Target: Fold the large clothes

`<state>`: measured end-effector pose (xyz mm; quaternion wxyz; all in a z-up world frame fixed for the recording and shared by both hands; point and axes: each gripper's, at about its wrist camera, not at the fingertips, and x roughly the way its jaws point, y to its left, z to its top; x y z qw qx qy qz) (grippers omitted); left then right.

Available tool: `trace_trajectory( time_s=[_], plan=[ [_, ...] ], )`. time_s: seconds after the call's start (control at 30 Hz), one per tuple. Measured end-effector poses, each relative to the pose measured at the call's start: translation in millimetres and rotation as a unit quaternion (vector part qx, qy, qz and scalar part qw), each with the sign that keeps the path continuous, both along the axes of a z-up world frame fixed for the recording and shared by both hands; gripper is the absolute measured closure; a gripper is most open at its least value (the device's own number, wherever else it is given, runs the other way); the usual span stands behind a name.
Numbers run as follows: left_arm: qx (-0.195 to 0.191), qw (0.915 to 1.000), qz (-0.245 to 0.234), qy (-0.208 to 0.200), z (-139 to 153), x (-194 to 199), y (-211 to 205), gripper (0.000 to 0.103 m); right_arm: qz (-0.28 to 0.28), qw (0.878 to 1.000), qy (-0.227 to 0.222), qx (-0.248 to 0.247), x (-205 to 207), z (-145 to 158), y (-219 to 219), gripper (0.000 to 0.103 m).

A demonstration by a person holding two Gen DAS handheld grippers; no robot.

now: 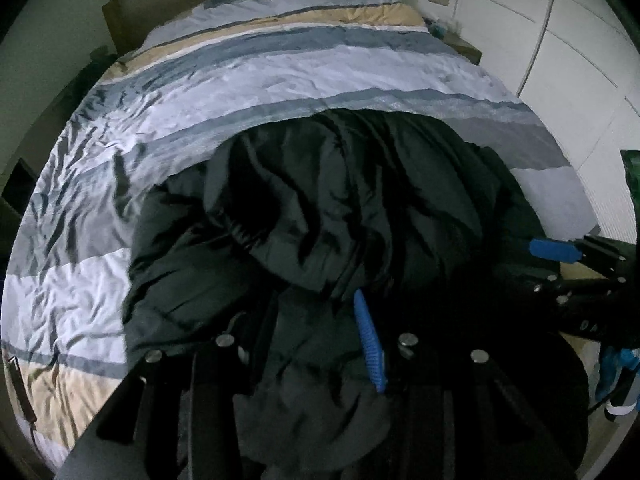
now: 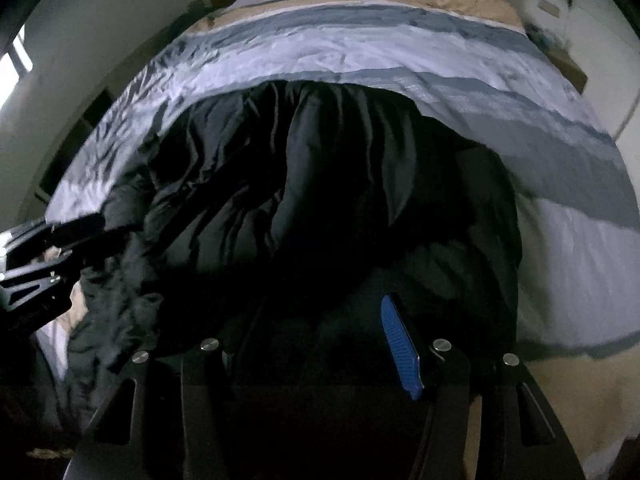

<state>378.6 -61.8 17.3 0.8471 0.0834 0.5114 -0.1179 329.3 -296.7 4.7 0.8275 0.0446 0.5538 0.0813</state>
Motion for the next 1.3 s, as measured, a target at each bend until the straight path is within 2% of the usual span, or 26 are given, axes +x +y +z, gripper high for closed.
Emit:
trace_trajectory(
  time_s=[0.13,0.2,0.53,0.83,0.97,1.1,1.23,1.3],
  plan=[
    [0.006,0.9999,0.010,-0.003,13.9,-14.0,17.6,0.061,-0.010,1.000,-0.005,0.001,-17.0,16.6,-0.5,0.043],
    [0.005,0.9999,0.013,-0.004,19.6,-19.4,27.2,0.054,-0.011,1.000,-0.006,-0.002,-23.1,24.2,-0.7,0.033],
    [0.019,0.9996,0.019,-0.004,36.5,-45.5,73.2,0.052,-0.022,1.000,-0.017,-0.013,-56.5,59.4,-12.2,0.017],
    [0.050,0.9979,0.041,-0.006,35.3,-68.0,120.6,0.052,-0.043,0.999,0.012,-0.025,-79.6,55.9,-29.1,0.007],
    [0.050,0.9969,0.060,-0.006,31.6,-76.4,146.7,0.052,-0.053,0.998,0.024,-0.029,-89.6,52.4,-37.5,0.002],
    [0.027,0.9970,0.073,0.003,26.6,-82.0,169.3,0.052,-0.064,0.997,0.039,-0.036,-99.4,46.2,-42.5,0.001],
    [0.006,0.9963,0.078,0.035,14.1,-89.5,197.7,0.052,-0.071,0.995,0.053,-0.039,-110.5,40.5,-47.4,0.001],
    [0.000,0.9944,0.090,0.055,4.8,-93.8,216.4,0.042,-0.078,0.994,0.061,-0.045,-119.7,37.8,-53.1,0.001]
  ],
)
